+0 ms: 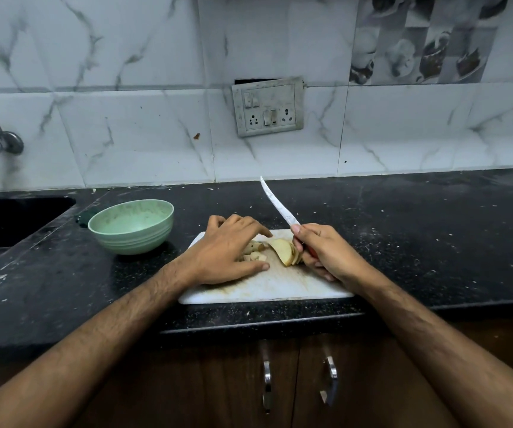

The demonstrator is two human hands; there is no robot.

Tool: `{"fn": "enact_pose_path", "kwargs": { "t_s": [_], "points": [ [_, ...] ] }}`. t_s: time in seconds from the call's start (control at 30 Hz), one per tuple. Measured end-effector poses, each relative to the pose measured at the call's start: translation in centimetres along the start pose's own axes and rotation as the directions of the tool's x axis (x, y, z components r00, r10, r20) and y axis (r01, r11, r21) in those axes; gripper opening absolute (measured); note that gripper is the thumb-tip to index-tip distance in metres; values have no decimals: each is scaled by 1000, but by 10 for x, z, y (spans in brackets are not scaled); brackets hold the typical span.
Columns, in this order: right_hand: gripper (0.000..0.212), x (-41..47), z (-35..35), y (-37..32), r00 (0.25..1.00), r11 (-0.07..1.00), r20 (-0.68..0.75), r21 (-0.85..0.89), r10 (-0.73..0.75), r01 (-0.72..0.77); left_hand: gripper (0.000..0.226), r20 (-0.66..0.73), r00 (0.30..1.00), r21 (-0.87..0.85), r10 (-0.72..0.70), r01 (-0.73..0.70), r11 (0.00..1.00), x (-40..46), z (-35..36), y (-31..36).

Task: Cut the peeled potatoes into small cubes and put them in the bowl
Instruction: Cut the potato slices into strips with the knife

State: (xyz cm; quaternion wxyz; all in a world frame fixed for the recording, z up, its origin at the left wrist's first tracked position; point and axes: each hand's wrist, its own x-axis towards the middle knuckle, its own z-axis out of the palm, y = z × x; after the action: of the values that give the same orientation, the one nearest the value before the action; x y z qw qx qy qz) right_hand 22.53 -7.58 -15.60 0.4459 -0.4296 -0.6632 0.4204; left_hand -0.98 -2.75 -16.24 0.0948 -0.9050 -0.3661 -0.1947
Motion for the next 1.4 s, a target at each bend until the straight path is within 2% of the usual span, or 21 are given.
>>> {"fn": "enact_pose_path", "kwargs": {
  "t_s": [0.07, 0.17, 0.3, 0.43, 0.67, 0.8, 0.9, 1.13, 1.4],
  "points": [
    [40, 0, 0, 0, 1000, 1000, 1, 1, 2, -2, 47, 16, 999, 63, -41, 40, 997, 2, 3, 0],
    [40, -1, 0, -1, 1000, 1000, -3, 7, 5, -5, 39, -13, 998, -3, -63, 63, 998, 9, 4, 1],
    [40, 0, -1, 1, 1000, 999, -17, 33, 16, -15, 44, 98, 994, -90, 44, -35, 995, 26, -2, 11],
    [40, -1, -1, 0, 1000, 997, -18, 70, 21, -20, 34, 116, 981, 1, 154, -155, 988, 37, -6, 14],
    [40, -1, -4, 1, 1000, 998, 0, 68, 20, -20, 28, 23, 969, 79, 247, -248, 966, 35, -10, 13],
    [41, -2, -7, 2, 1000, 998, 8, 56, 20, -21, 22, -85, 957, 67, 276, -271, 960, 32, -8, 11],
    [41, -2, -7, 1, 1000, 998, 18, 57, 14, -15, 14, -70, 958, 38, 280, -278, 960, 32, -7, 11],
    [41, -4, -8, 0, 999, 999, 35, 41, -8, 6, 23, -24, 957, 45, 289, -288, 957, 30, -7, 13],
    [42, -9, -14, -4, 993, 1000, 113, -11, -24, 25, 21, -131, 945, 30, 300, -299, 954, 19, -3, 17]
  ]
}}
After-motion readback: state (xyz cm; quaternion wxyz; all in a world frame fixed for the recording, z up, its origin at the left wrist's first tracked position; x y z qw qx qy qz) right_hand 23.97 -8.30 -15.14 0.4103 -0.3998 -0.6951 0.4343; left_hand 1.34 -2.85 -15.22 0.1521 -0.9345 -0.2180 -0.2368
